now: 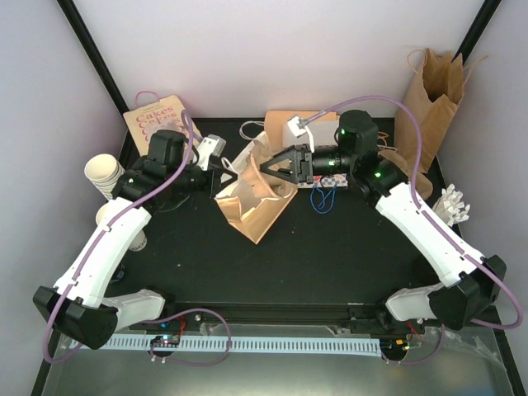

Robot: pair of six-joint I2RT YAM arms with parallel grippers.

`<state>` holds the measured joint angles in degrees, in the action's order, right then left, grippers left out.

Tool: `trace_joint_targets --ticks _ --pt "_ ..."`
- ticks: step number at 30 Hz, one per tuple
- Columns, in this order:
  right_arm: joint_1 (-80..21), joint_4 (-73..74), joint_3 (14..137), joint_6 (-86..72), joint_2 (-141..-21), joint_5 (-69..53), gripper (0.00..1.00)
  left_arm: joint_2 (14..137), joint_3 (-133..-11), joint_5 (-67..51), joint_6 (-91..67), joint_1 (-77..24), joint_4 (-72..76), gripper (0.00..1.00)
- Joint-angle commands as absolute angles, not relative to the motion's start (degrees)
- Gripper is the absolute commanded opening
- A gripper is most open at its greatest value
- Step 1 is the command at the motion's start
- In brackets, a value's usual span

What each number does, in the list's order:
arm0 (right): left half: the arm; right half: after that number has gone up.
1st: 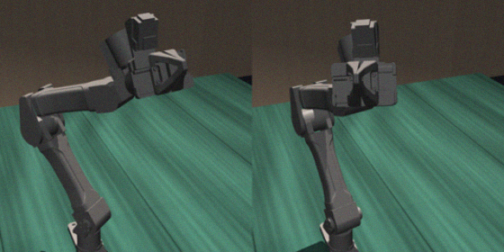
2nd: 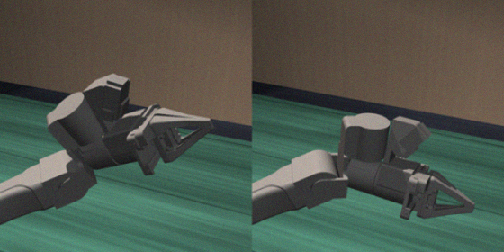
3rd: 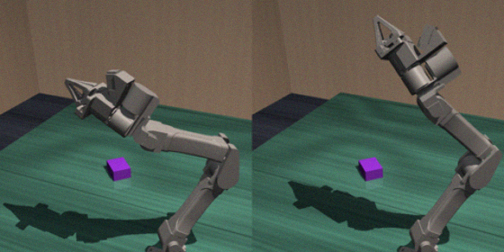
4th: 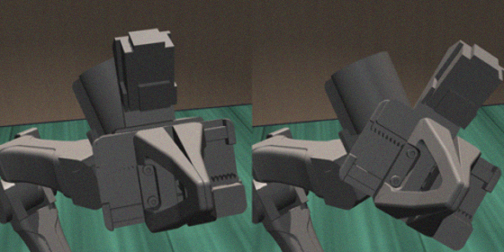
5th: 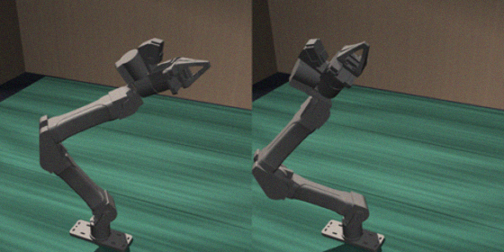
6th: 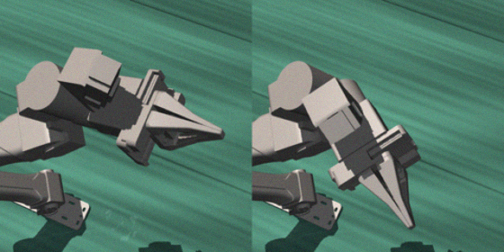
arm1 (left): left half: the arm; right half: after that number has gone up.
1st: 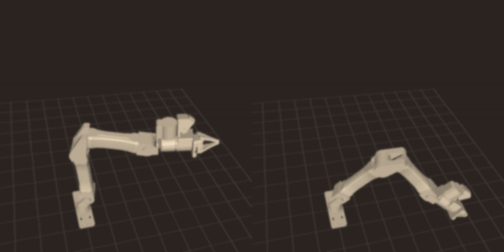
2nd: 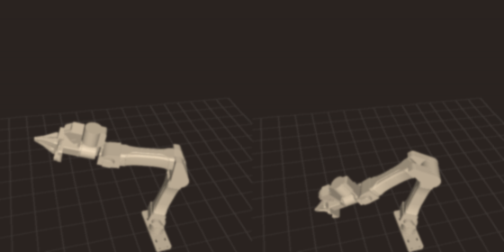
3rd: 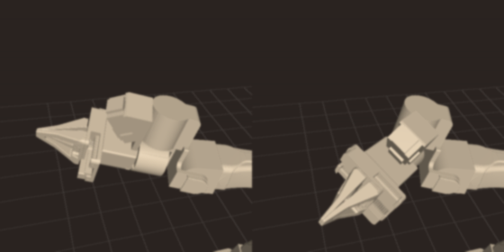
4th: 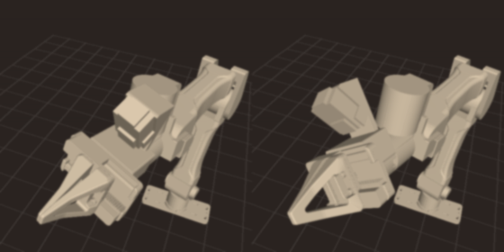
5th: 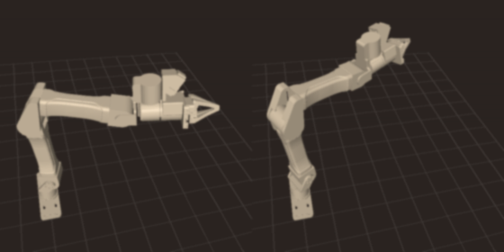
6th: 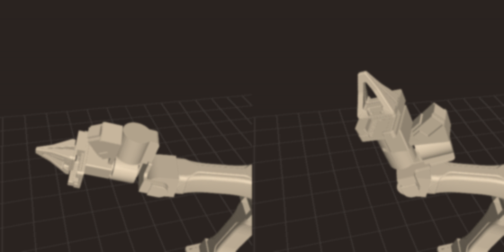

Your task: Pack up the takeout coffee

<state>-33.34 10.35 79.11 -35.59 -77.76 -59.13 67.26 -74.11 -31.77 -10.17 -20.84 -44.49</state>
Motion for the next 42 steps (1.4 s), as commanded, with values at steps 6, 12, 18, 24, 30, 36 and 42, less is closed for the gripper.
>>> trace_joint_targets --ticks 6,12,18,24,30,36,42 --pt "-33.2 24.22 79.6 -26.59 -77.05 -52.94 0.37 65.94 -75.93 -33.95 -9.73 -20.21 -41.88 0.02" --pt "-33.22 32.49 80.74 -20.3 -78.75 -49.65 0.36 66.0 -76.14 -35.59 -9.51 -20.21 -41.89 0.02" --pt "-33.38 40.2 84.29 -13.85 -80.87 -43.19 0.36 66.9 -76.18 -39.89 -7.94 -20.3 -42.46 0.02" --pt "-34.48 44.93 88.12 -10.11 -83.5 -36.88 0.36 67.8 -76.55 -40.36 -5.64 -20.61 -45.43 0.02" --pt "-38.51 50.91 92.66 -6.09 -86.21 -21.32 0.34 68.61 -76.95 -38.91 -4.11 -21.29 -48.26 0.02" --pt "-41.74 54.96 96.74 -5.57 -90.15 -11.27 0.29 69.75 -77.07 -37.61 -3.45 -22.43 -49.27 0.02" --pt "-45.81 57.44 99.11 -4.69 -93.08 -0.92 0.3 70.42 -76.73 -36.71 -4.03 -22.68 -49.22 0.02"
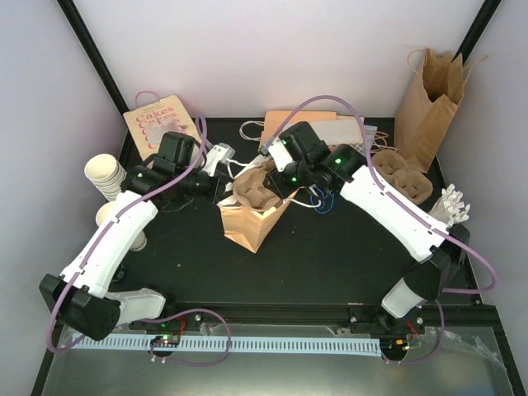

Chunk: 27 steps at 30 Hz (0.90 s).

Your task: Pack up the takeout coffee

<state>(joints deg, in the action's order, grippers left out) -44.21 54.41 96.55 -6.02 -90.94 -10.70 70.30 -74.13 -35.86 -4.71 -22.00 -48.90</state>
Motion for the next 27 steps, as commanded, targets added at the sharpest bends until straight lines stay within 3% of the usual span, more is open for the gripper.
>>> trace_joint_targets --ticks 1,27 --pt "-45.86 57.85 99.74 -5.31 -93.62 -1.25 0.3 70.6 -76.72 -36.71 -3.99 -22.83 -49.34 0.02" --pt "-50.53 58.48 97.57 -6.8 -96.21 11.52 0.29 72.07 -76.54 -35.86 -4.67 -23.06 -50.63 0.03"
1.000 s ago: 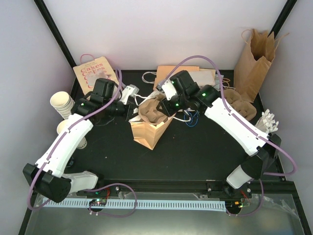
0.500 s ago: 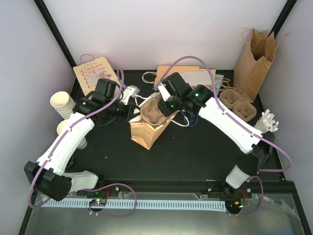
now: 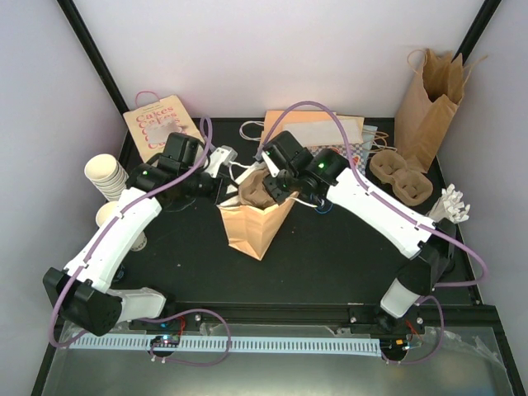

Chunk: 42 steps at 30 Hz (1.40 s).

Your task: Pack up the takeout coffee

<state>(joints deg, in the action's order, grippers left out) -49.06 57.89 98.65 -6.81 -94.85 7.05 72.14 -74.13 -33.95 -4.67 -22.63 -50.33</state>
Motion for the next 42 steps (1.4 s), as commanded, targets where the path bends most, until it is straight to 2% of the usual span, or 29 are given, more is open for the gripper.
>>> trace_joint_targets --ticks 1,12,20,23,28,31,35,42 --pt "-51.04 58.67 97.49 -6.56 -96.36 11.95 0.29 72.15 -76.43 -35.47 -4.85 -23.11 -50.64 0.03" --pt "-53.35 61.12 96.33 -6.24 -97.67 14.36 0.29 72.95 -75.23 -33.5 -7.98 -23.12 -49.03 0.04" --pt "-53.37 63.1 97.05 -5.62 -97.81 13.96 0.29 72.77 -74.61 -31.36 -8.38 -23.12 -48.22 0.09" --pt "-53.44 63.1 97.98 -5.9 -98.09 12.98 0.29 72.86 -74.04 -31.51 -9.21 -23.12 -47.12 0.17" --pt "-53.39 62.21 98.65 -6.06 -97.91 11.78 0.29 72.11 -74.08 -30.45 -11.05 -23.12 -45.19 0.4" --pt "-53.43 62.19 98.61 -6.06 -98.07 11.92 0.29 70.8 -74.35 -30.21 -11.93 -23.12 -43.04 0.46" --pt "-53.38 62.07 98.74 -6.15 -98.26 12.22 0.29 69.15 -74.07 -30.04 -12.92 -23.16 -39.6 0.47" --pt "-53.35 61.83 99.23 -6.54 -98.58 12.03 0.29 68.37 -71.77 -29.3 -15.7 -23.12 -32.23 0.42"
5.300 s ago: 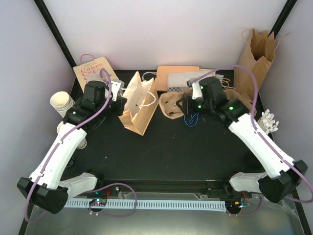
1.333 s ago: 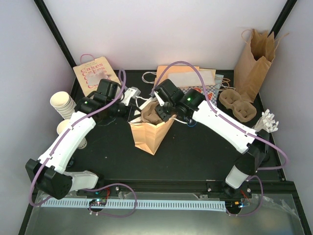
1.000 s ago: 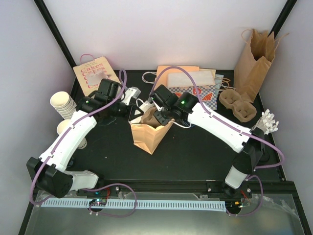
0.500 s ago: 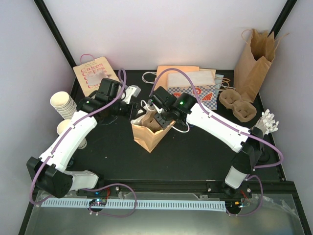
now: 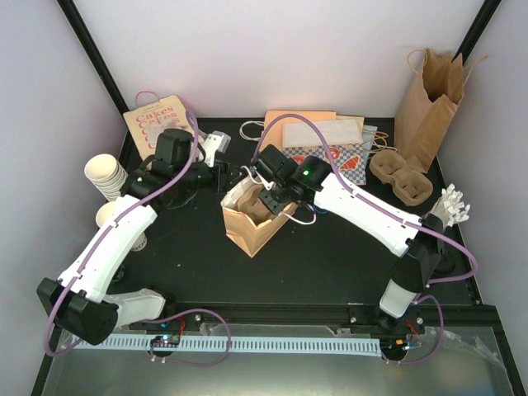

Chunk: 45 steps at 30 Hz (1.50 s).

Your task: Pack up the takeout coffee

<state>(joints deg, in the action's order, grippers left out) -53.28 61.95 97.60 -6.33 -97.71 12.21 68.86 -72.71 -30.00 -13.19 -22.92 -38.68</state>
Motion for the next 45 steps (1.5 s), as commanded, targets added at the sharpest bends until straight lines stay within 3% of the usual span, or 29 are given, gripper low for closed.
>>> trace_joint_targets --ticks 1,4,9,10,20,29,45 --pt "-53.33 61.8 99.31 -6.73 -98.61 12.16 0.29 68.5 -71.57 -29.24 -16.03 -23.12 -31.43 0.41" --pt "-53.41 61.5 99.33 -7.56 -98.27 13.42 0.29 69.58 -71.38 -27.71 -16.94 -23.03 -30.87 0.34" --pt "-53.31 59.91 98.42 -9.84 -97.02 15.53 0.29 71.92 -72.48 -21.39 -17.63 -22.23 -36.08 0.03" --pt "-53.34 59.66 98.26 -10.37 -96.91 15.71 0.29 72.35 -72.89 -21.02 -17.37 -21.97 -37.51 0.02" --pt "-52.75 59.37 98.19 -14.47 -97.91 17.65 0.3 71.2 -70.5 -33.7 -15.24 -21.67 -37.71 0.02" --pt "-51.75 58.31 96.93 -15.64 -96.16 18.19 0.29 69.22 -67.23 -25.53 -16.94 -19.45 -39.84 0.02" --pt "-52.91 60.89 96.32 -6.53 -97.19 12.17 0.24 75.0 -71.55 -33.52 -19.55 -16.08 -38.79 0.02"
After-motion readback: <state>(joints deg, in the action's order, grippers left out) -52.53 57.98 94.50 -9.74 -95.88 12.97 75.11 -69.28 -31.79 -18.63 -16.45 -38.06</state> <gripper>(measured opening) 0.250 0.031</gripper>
